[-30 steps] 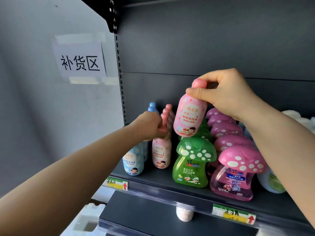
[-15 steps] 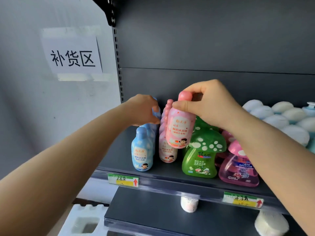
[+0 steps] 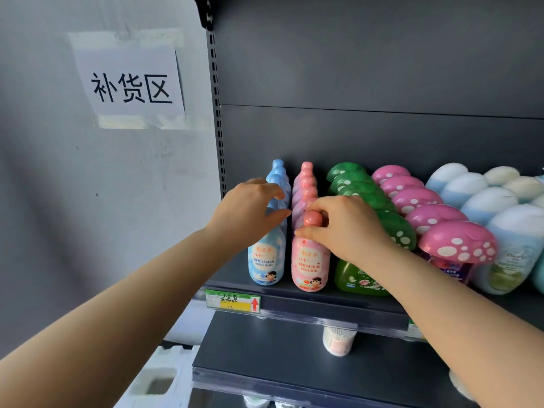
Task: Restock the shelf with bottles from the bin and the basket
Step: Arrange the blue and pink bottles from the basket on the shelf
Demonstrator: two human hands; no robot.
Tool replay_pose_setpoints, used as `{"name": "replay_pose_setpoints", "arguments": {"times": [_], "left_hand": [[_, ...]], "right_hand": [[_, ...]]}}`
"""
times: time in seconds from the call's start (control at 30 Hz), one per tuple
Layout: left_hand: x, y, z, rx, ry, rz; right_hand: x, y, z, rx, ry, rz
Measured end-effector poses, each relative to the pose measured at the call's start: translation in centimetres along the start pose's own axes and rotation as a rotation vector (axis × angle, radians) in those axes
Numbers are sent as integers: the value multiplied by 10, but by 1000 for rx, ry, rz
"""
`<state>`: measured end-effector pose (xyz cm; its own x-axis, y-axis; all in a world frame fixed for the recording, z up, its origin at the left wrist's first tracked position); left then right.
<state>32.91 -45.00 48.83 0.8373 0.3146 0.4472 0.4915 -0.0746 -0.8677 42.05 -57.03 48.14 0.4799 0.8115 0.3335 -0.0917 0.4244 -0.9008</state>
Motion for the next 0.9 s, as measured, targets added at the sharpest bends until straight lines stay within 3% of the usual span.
{"name": "replay_pose_setpoints", "arguments": {"times": [0.37, 0.5, 0.63, 0.9], "left_hand": [[0, -5, -9, -11, 39, -35], [14, -18, -31, -20, 86, -108], [34, -12, -76, 6, 152, -119], [47, 38, -230, -37, 364, -65]], "right_hand": [[-9, -1, 4, 36, 18, 5], [-21, -41, -1, -32, -4, -157], [-37, -79, -36, -224, 40, -219], [-140, -144, -143, -327, 295, -235]]}}
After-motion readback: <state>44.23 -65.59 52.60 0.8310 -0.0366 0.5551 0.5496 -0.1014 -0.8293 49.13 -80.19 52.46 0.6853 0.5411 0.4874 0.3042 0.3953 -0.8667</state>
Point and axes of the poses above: each hand's wrist, its own x-axis towards the middle knuckle, its own y-axis out of the palm, z = x × y, the point moved 6 cm from there along x, towards the middle knuckle, and after that the axes turned 8 degrees about z, right-handed, at the moved point
